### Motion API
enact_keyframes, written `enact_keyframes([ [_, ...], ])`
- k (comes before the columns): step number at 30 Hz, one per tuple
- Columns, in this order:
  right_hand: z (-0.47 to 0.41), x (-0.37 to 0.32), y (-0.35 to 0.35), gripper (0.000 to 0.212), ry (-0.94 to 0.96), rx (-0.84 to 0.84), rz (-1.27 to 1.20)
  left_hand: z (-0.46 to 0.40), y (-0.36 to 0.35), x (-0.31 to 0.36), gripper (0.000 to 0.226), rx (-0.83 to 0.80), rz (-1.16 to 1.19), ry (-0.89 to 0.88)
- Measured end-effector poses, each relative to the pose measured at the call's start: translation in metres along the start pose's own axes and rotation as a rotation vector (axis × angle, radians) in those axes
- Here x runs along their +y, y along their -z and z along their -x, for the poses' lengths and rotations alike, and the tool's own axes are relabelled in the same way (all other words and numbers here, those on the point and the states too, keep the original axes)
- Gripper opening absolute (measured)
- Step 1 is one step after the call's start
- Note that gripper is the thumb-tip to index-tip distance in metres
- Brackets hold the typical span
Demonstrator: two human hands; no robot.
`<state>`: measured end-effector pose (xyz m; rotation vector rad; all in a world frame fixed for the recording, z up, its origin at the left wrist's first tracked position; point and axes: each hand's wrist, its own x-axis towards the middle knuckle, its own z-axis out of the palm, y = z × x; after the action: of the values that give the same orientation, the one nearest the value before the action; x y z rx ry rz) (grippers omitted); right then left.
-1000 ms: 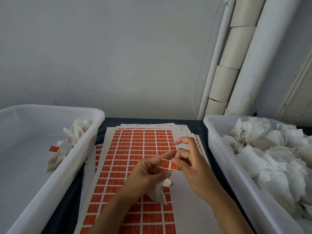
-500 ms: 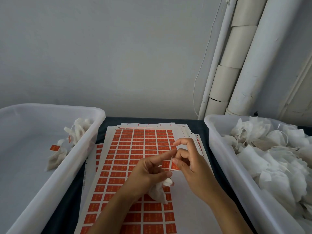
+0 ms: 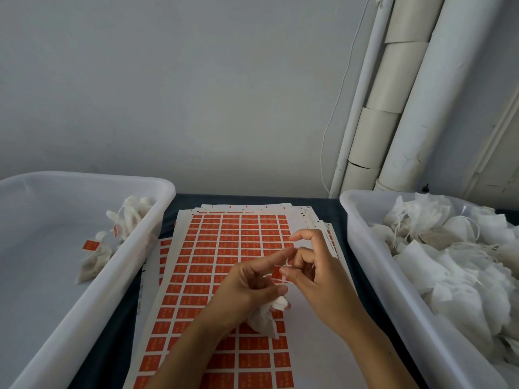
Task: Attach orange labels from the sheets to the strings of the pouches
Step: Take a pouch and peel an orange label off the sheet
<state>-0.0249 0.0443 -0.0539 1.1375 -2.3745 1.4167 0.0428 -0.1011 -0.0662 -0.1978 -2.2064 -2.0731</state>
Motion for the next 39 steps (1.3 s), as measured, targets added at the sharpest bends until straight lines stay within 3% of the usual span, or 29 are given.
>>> enact_keyframes([
  [5, 0.0, 0.002, -0.005, 0.057, -0.111, 0.051, -0.01, -0.002, -0.001, -0.001, 0.052, -0.007, 0.011, -0.01],
  [11, -0.002, 0.005, -0.003, 0.01, -0.264, -0.047, -0.045, -0.001, 0.001, -0.003, 0.059, -0.034, -0.023, -0.038],
  [14, -0.002, 0.006, -0.001, 0.013, -0.281, -0.079, -0.093, -0.003, 0.001, -0.005, 0.06, -0.052, -0.028, -0.045],
  [18, -0.002, 0.003, 0.001, 0.013, -0.162, 0.013, -0.109, -0.002, 0.002, -0.003, 0.059, 0.019, 0.028, -0.024],
  [23, -0.002, 0.004, 0.005, 0.008, -0.047, 0.041, -0.124, -0.01, 0.003, -0.006, 0.027, 0.206, 0.134, 0.324],
  [27, -0.001, 0.003, 0.007, 0.016, 0.001, 0.012, -0.102, -0.006, 0.005, -0.004, 0.043, 0.017, 0.203, 0.376],
  [29, -0.001, 0.001, 0.008, 0.018, 0.03, 0.006, -0.105, -0.004, 0.005, -0.002, 0.036, -0.038, 0.215, 0.31],
  [32, -0.001, -0.003, 0.009, 0.014, 0.076, 0.0, -0.097, -0.001, 0.005, 0.001, 0.032, -0.076, 0.232, 0.253],
  [39, -0.001, -0.001, 0.007, 0.012, 0.11, 0.01, -0.099, -0.001, 0.008, 0.002, 0.02, -0.077, 0.444, 0.324],
])
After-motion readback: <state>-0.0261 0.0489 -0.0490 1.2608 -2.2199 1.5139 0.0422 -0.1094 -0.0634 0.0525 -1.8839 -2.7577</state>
